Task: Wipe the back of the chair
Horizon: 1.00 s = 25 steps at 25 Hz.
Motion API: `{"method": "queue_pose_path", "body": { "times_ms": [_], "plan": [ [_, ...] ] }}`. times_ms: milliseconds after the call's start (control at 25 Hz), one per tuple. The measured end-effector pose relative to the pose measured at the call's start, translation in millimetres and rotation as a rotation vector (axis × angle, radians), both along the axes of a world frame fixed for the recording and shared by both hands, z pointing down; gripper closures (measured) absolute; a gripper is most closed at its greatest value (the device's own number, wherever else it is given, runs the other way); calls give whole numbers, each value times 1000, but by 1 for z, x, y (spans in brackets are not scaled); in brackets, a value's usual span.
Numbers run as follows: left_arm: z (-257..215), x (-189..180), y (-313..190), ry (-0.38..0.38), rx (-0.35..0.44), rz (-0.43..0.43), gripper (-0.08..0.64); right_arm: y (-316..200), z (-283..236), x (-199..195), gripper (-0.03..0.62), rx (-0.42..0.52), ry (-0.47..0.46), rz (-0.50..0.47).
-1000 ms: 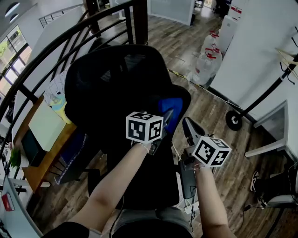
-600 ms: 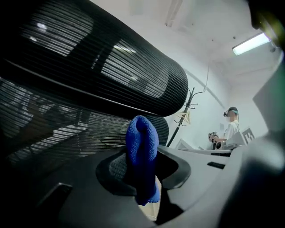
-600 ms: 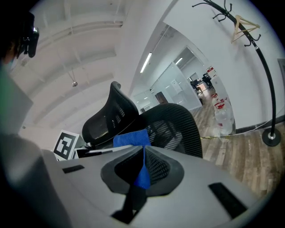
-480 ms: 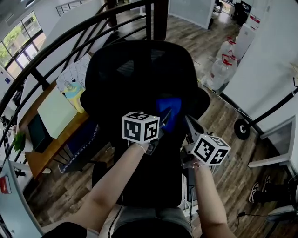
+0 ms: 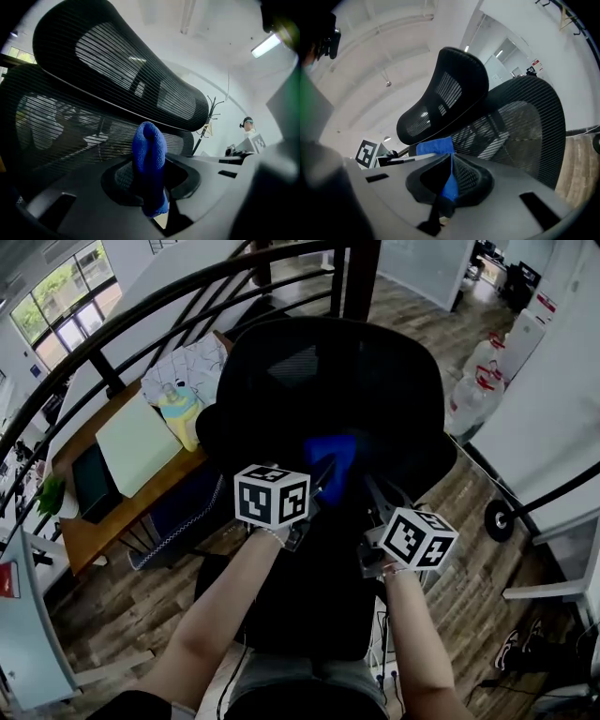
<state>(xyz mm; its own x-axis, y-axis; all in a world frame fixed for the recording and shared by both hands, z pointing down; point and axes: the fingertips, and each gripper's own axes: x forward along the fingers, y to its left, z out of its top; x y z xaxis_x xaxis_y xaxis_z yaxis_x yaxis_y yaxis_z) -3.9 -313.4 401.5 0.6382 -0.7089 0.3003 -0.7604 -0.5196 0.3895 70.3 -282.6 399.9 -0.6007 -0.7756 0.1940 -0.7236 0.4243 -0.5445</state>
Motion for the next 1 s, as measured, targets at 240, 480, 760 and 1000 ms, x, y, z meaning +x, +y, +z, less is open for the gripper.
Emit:
{"method": "queue_pose_path", "body": {
  "times_ms": [240,480,760,1000],
  "plan": [
    [-1,-42,1,18,2,-71,457,-5,-1,-37,560,0,13,-69],
    [-4,-84,0,29,6,-138,457,-11,-5,-70,560,5,20,-121],
    [-4,-130,4,30,11,-213,457,-12,-3,-112,560,5,26,-189],
    [-5,-166,8,23,18,-275,457,-10,2,-137,560,-2,32,-226]
  ]
}}
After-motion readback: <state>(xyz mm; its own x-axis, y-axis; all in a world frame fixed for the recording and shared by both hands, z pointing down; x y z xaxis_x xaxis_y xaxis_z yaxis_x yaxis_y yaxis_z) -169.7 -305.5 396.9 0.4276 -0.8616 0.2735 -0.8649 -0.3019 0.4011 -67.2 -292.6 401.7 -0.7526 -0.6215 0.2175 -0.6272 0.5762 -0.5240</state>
